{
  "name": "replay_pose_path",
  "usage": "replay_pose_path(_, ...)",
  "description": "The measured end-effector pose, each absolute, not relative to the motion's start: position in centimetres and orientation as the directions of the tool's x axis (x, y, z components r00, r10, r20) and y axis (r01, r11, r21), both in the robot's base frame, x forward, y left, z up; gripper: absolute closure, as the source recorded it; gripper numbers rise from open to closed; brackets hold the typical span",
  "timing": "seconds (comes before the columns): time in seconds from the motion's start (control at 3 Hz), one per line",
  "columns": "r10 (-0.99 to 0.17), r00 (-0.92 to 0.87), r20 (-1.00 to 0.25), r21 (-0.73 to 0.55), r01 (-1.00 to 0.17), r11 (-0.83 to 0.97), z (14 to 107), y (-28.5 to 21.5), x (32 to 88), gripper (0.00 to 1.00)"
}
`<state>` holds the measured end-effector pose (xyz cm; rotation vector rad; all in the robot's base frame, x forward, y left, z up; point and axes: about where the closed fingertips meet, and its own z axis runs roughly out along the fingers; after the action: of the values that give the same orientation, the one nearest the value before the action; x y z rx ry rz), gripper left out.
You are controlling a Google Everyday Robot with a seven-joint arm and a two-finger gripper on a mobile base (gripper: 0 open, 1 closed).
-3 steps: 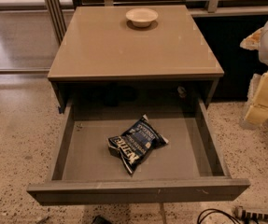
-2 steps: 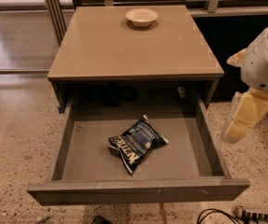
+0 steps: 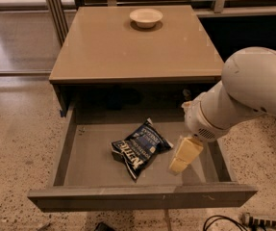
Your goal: Pick blue chip bag from top drawer and place on counter
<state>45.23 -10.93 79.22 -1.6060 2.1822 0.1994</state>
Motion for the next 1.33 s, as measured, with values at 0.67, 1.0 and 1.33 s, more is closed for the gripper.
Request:
replay_pose_path(0.67,-0.872,-0.227,-0.435,-0.136,-0.94,0.313,78.7,-10.1,46.0,0.0)
replay_pose_path(1.0,-0.833,-0.178,-0.523,-0.146,-0.945,0.294,77.3,-7.7,49.3,0.0)
replay_pose_path(1.33,-0.789,-0.127,-0.602,-0.152,-0.951,0.269,75.2,-5.3,52.9,0.0)
